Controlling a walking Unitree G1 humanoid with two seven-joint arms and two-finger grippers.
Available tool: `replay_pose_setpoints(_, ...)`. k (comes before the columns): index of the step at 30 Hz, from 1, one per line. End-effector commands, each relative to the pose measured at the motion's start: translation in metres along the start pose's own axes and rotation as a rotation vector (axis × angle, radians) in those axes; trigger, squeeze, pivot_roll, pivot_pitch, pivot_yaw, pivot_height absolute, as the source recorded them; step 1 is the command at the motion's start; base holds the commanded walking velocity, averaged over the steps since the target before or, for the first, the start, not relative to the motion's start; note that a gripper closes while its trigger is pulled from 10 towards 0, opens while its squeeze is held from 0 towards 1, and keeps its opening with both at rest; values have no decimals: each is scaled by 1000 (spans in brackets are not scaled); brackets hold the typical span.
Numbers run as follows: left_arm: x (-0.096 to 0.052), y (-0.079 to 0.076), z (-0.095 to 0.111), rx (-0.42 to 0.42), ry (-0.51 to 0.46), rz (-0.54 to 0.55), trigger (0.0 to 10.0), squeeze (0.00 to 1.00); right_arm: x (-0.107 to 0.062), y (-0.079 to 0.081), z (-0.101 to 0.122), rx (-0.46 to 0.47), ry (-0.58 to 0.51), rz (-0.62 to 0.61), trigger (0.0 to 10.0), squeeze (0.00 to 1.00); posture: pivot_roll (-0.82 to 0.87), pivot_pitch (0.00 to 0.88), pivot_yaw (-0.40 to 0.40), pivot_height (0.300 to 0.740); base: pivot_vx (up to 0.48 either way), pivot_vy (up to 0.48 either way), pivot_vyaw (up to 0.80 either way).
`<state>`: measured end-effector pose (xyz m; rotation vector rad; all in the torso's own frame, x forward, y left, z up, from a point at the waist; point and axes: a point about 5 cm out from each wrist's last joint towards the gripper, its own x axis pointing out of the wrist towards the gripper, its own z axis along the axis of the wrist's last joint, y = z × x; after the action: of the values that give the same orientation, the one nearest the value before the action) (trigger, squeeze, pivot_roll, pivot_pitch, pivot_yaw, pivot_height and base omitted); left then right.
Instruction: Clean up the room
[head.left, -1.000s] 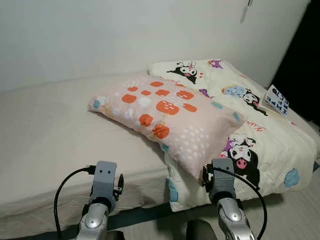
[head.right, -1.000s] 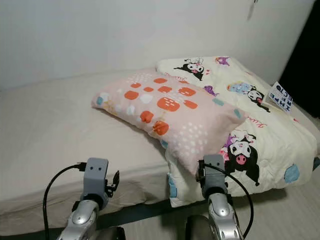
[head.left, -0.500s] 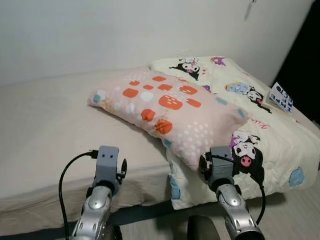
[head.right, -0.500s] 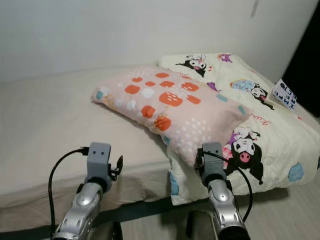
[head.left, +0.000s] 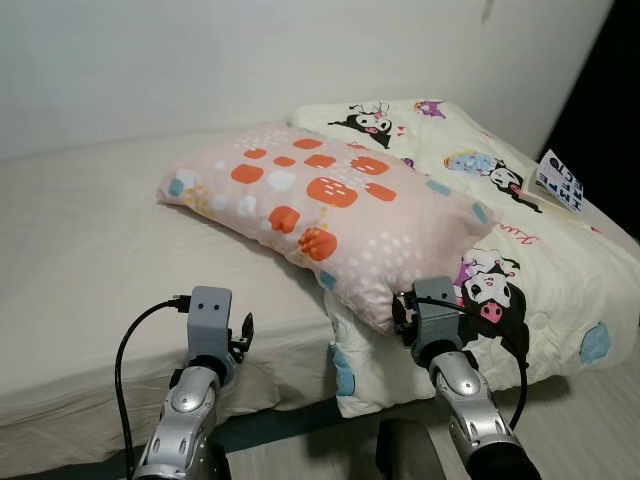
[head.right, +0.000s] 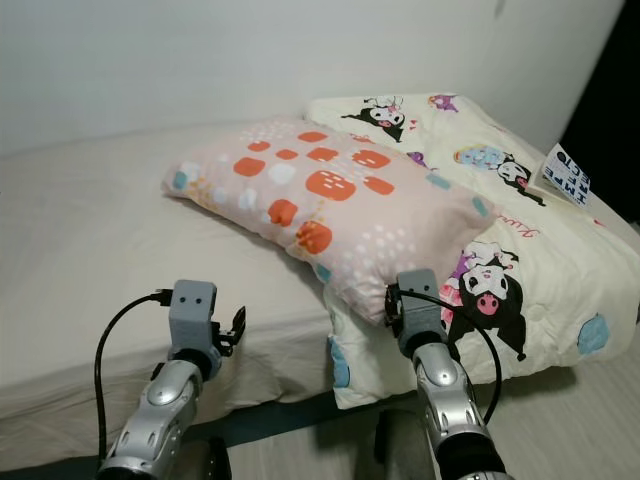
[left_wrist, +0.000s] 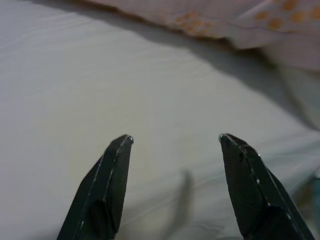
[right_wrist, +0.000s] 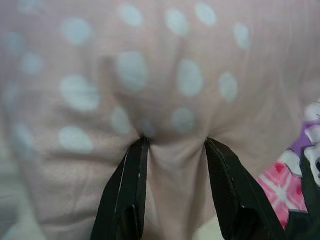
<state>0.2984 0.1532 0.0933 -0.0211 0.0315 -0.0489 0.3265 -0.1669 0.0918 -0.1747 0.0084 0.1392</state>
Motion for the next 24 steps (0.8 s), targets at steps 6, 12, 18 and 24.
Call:
replay_pose_setpoints(6, -21, 2, -7, -59, 4, -88, 10000, 0, -18, 20, -4, -5, -51, 80, 10000, 173, -19, 143, -20, 539, 0, 0, 0)
replay_pose_setpoints(12, -24, 3, -10, -60, 15, -82, 10000, 0, -20, 22, -2, -3, -88, 125, 10000, 1000, -21, 138, -23, 539, 0, 0, 0)
replay_pose_setpoints(18, -24, 1, -9, -66, 9, -85, 10000, 0, -18, 20, 2, 11, -112, 161, 10000, 1000, -21, 136, -25, 539, 0, 0, 0)
replay_pose_setpoints(24, -26, 2, -8, -74, 2, -80, 10000, 0, -18, 16, 6, 94, -127, 228, 10000, 1000, -20, 142, -27, 539, 0, 0, 0)
